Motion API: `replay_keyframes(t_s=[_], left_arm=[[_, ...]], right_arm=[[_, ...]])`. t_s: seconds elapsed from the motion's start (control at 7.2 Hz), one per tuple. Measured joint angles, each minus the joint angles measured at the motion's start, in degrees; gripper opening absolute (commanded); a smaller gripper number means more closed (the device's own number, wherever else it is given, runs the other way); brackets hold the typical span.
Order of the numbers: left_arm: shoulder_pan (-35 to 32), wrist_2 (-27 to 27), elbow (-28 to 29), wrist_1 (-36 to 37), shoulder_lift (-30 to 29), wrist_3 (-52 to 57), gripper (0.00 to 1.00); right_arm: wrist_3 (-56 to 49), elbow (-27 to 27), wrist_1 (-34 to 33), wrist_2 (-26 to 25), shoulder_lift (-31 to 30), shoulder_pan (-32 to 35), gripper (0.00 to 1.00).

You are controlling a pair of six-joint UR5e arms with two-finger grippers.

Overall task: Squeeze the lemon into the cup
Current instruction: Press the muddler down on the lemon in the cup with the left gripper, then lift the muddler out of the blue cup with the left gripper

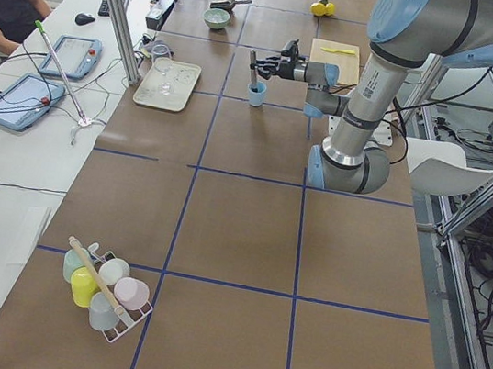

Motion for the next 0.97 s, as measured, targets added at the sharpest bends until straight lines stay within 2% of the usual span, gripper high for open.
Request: replay_keyframes(t_s=[0.69,0.97], left_arm=[[0.03,-0.01,0.39,0.00,-0.06,0.04,0.00],[-0.10,-1.19,-2.69,-0.05,0.03,2.20,0.00]], right_arm=[[0.00,-0.07,-0.04,-0.02,0.13,-0.01,1.00],[0.00,-0.04,-0.03,-0.02,0.12,0.01,1.00]])
